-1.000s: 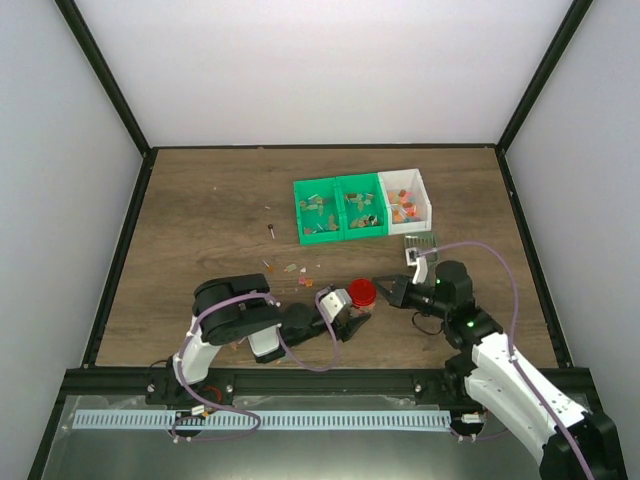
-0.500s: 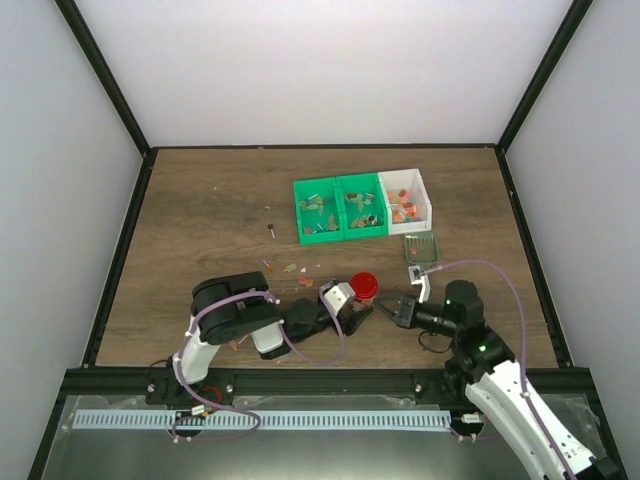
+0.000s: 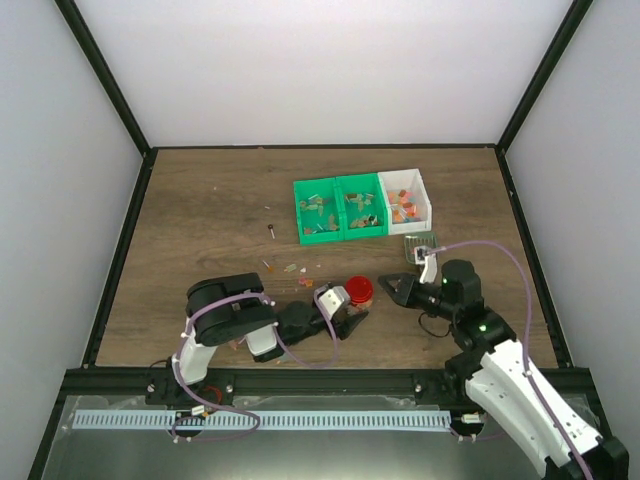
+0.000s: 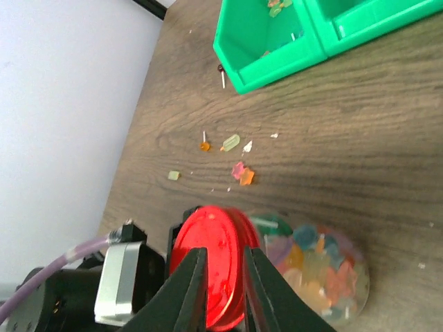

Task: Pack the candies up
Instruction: Screw the bottle lid onto the packing bottle.

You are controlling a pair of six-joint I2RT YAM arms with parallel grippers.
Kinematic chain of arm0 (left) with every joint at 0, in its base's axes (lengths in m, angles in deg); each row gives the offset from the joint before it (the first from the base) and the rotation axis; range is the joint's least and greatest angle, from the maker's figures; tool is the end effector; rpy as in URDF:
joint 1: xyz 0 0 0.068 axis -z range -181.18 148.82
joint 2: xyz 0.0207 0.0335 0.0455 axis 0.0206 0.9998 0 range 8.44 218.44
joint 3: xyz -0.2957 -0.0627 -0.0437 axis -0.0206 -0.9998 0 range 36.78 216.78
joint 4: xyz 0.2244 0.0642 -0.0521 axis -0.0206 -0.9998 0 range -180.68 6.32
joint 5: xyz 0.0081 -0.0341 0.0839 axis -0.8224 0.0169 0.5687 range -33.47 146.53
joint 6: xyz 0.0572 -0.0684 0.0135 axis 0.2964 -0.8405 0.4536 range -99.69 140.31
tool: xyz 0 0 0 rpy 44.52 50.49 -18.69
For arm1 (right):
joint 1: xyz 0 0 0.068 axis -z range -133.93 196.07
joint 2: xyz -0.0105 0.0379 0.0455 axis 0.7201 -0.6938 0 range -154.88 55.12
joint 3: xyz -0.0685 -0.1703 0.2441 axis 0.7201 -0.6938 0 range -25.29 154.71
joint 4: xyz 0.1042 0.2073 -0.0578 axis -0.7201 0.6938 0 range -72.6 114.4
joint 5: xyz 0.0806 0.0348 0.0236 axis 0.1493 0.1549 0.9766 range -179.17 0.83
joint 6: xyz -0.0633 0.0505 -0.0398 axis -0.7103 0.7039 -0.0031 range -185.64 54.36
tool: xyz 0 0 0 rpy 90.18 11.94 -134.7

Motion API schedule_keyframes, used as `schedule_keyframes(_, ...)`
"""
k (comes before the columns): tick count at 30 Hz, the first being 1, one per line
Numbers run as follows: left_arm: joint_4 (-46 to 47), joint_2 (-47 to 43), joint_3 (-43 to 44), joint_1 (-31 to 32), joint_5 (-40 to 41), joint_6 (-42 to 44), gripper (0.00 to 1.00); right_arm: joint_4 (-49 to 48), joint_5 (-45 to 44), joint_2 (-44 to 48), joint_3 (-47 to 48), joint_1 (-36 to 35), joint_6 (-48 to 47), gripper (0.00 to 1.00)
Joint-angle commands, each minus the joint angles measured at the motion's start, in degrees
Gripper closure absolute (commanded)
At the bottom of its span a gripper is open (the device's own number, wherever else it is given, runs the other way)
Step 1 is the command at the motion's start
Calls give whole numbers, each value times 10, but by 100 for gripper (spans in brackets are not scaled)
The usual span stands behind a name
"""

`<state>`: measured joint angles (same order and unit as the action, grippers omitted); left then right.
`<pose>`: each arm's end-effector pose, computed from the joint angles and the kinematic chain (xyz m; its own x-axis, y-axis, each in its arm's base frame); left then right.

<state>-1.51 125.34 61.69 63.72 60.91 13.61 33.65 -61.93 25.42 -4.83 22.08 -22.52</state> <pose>0.1579 -0.3225 0.1295 -0.1735 0.0961 -0.9801 0.8566 0.5058 -0.1020 0.0954 0.0827 0.2220 -0.7921 0.3127 -0.5243 -0.2707 0.5898 0.7608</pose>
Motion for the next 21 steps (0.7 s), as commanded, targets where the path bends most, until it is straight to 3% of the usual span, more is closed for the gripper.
schedule_keyframes(1, -42, -2, -14, -1, -18, 4, 23, -52, -18, -71, 37, -3, -52, 82)
schedule_keyframes(11, -64, -3, -5, -1, -25, 13, 22, -129, 42, -140, 34, -3, -91, 76)
schedule_keyframes(21, -73, -9, -2, -1, -37, 15, 22, -159, 90, -133, -20, -4, -60, 82)
